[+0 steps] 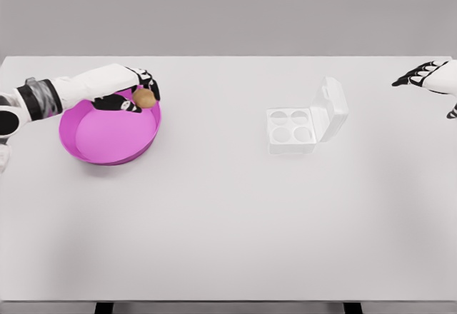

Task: Pack egg into the box and close the box lid

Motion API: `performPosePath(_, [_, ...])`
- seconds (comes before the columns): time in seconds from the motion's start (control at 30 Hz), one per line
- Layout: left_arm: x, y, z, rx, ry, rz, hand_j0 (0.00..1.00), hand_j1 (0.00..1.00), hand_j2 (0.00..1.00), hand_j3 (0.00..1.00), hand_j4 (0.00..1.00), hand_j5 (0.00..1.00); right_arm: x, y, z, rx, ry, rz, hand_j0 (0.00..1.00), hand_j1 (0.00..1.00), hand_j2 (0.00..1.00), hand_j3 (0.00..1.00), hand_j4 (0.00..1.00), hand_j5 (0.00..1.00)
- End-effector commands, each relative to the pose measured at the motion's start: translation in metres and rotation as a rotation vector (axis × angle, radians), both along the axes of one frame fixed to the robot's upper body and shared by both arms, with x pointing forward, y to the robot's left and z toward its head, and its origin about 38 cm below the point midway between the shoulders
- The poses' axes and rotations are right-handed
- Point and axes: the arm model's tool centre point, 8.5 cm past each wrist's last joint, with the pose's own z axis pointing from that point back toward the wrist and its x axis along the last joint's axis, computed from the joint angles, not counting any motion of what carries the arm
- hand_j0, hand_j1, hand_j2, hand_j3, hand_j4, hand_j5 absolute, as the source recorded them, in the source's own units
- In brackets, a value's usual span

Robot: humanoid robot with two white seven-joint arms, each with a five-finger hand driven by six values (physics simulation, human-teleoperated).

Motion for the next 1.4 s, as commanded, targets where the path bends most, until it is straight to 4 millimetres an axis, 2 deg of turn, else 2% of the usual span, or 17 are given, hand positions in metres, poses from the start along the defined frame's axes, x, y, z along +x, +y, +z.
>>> performPosePath(0.0, [0.001, -0.008, -0.001, -0.025, 0.003, -0.009, 0.35, 0.35, 0.35, 0.35, 0.35, 0.35, 0.0, 0.0, 0.001, 0.006, -0.003, -0.003, 1.0, 1.0, 1.0, 1.0, 1.0, 1.0])
performPosePath(0.17, [0.001, -0.028, 0.006, -0.049, -0.02, -0.047, 0.35, 0.35, 0.35, 0.35, 0.35, 0.35, 0.0, 0.001, 0.001, 0.006, -0.003, 0.0, 1.0, 1.0, 1.0, 1.0, 1.0, 1.0])
performPosePath(0.57, [0.001, -0.06, 0.002, -0.097, -0.017, -0.094, 0.32, 0.32, 0.32, 0.32, 0.32, 0.32, 0.0, 0.0, 0.001, 0.005, -0.003, -0.002, 1.0, 1.0, 1.0, 1.0, 1.0, 1.0])
performPosePath(0.8, [0.0, -0.089, 0.0, -0.144, -0.014, -0.136, 0.32, 0.32, 0.32, 0.32, 0.32, 0.32, -0.002, -0.004, 0.003, 0.003, -0.005, -0.008, 1.0, 1.0, 1.0, 1.0, 1.0, 1.0])
performPosePath(0.9, [0.001, -0.096, 0.003, -0.15, -0.021, -0.147, 0.32, 0.32, 0.32, 0.32, 0.32, 0.32, -0.001, -0.005, 0.004, 0.004, -0.009, -0.012, 1.0, 1.0, 1.0, 1.0, 1.0, 1.0])
performPosePath(1.23, [-0.002, -0.142, 0.001, -0.221, -0.008, -0.209, 0.32, 0.32, 0.32, 0.32, 0.32, 0.32, -0.003, -0.008, 0.005, 0.003, -0.011, -0.017, 1.0, 1.0, 1.0, 1.0, 1.0, 1.0])
performPosePath(1.37, [-0.004, -0.151, -0.001, -0.225, -0.001, -0.226, 0.32, 0.32, 0.32, 0.32, 0.32, 0.32, -0.003, -0.008, 0.005, 0.003, -0.011, -0.019, 1.0, 1.0, 1.0, 1.0, 1.0, 1.0])
